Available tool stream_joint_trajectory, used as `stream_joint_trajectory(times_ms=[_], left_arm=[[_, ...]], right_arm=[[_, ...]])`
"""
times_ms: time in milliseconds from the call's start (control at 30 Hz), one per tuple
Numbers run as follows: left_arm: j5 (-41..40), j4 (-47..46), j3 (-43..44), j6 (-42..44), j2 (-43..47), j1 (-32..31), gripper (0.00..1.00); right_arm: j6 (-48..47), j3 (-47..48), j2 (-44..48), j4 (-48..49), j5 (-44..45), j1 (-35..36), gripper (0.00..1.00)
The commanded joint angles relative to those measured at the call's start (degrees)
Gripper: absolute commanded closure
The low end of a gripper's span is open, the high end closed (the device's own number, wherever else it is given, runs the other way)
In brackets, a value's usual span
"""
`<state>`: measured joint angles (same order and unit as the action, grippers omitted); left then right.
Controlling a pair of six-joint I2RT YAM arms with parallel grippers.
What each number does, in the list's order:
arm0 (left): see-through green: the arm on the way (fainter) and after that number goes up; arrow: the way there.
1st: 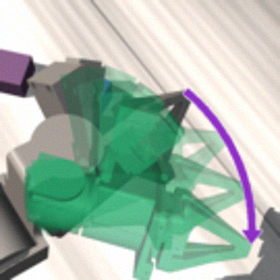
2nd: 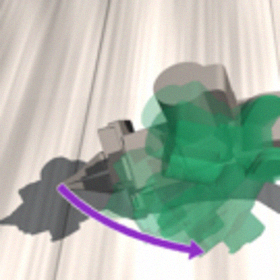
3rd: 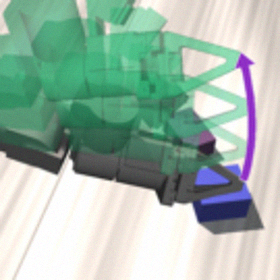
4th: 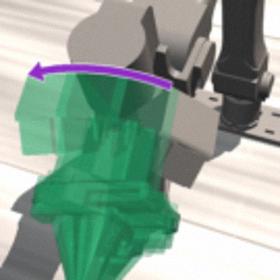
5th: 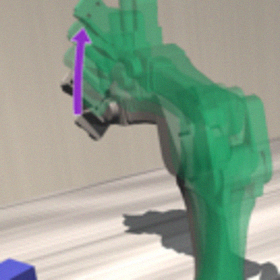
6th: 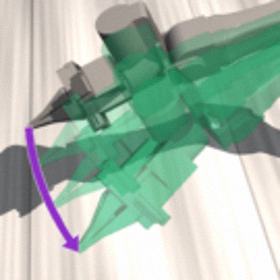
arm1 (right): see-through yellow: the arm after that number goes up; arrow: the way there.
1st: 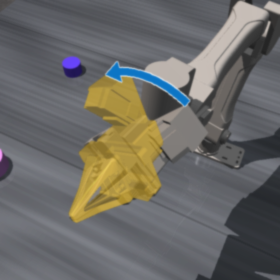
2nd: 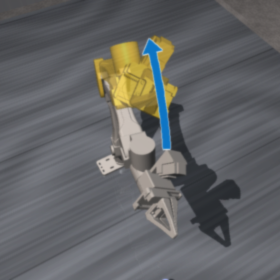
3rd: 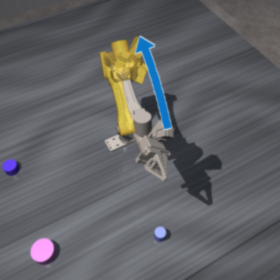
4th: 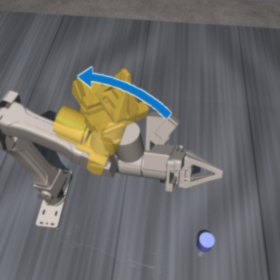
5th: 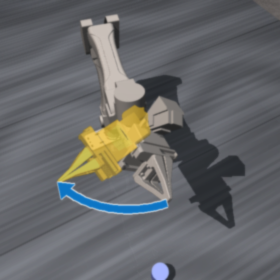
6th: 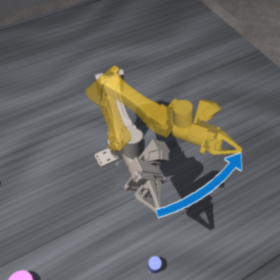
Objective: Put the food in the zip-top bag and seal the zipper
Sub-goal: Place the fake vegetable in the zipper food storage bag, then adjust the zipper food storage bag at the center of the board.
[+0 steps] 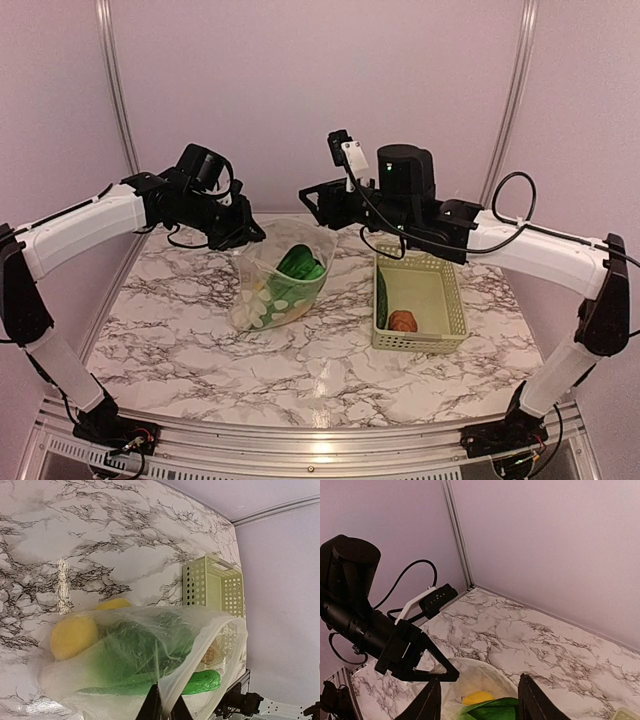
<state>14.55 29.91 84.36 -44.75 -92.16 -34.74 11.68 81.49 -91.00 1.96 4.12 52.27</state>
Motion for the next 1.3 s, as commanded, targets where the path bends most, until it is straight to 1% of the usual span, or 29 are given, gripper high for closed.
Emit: stream_joint_trajectory(times_ms=[0, 167, 267, 367, 467, 500, 533, 633, 767, 833, 900, 933, 1100, 1200, 1267], left_arm=[[2.5, 0.5, 1.9, 3.4, -1.3, 0.5, 0.91], [3.1, 2.8, 3.1, 6.6, -2.5, 0.5, 0.92], [2.8, 4.0, 3.2, 7.6, -2.3, 0.5, 0.94], [2.9, 3.2, 1.5, 7.4, -1.9, 0.5, 0.97], [4.1, 3.2, 1.6, 7.7, -2.5, 0.5, 0.97], [4.2, 3.2, 1.7, 7.8, -2.7, 0.5, 0.97], [4.3, 3.2, 1.8, 8.1, -2.7, 0.5, 0.97], [3.3, 3.9, 2.4, 9.1, -2.8, 0.5, 0.89], [1.6, 5.5, 3.4, 11.0, -3.4, 0.5, 0.88], [0.8, 6.7, 4.6, 12.5, -3.9, 0.5, 0.84], [0.0, 7.8, 5.9, 14.4, -4.5, 0.5, 0.79], [-0.6, 8.2, 6.5, 15.3, -4.7, 0.5, 0.78], [-2.9, 9.7, 9.1, 18.6, -5.8, 0.3, 0.76], [-3.9, 10.3, 9.9, 20.5, -6.1, -0.2, 0.77], [-5.3, 11.2, 10.2, 21.8, -6.3, -0.8, 0.83]], right_arm=[[2.4, -2.1, 0.7, -10.5, -0.9, -3.6, 0.51], [4.2, -3.1, 3.4, -16.5, 0.0, -6.7, 0.55], [4.4, -2.9, 4.2, -20.5, -0.1, -7.8, 0.57], [5.4, -2.5, 4.5, -24.2, -0.2, -8.6, 0.58], [6.6, -2.3, 3.5, -25.8, -4.5, -8.9, 0.60], [6.4, -2.2, 2.6, -25.6, -8.7, -8.9, 0.60], [6.4, -1.7, 1.5, -26.0, -10.9, -8.9, 0.60], [6.9, 0.7, -2.1, -27.9, -15.0, -8.9, 0.58], [7.1, 4.4, -7.0, -30.2, -19.5, -9.0, 0.58], [7.5, 5.9, -8.5, -30.8, -20.1, -8.9, 0.60], [7.9, 6.6, -9.2, -30.6, -20.5, -8.9, 0.64], [8.1, 7.0, -9.5, -30.8, -20.3, -9.0, 0.68], [9.0, 10.0, -11.4, -33.7, -19.2, -9.0, 0.87], [10.0, 12.8, -12.2, -35.5, -20.6, -9.0, 0.93], [11.1, 15.5, -12.6, -37.1, -21.3, -9.0, 0.97]])
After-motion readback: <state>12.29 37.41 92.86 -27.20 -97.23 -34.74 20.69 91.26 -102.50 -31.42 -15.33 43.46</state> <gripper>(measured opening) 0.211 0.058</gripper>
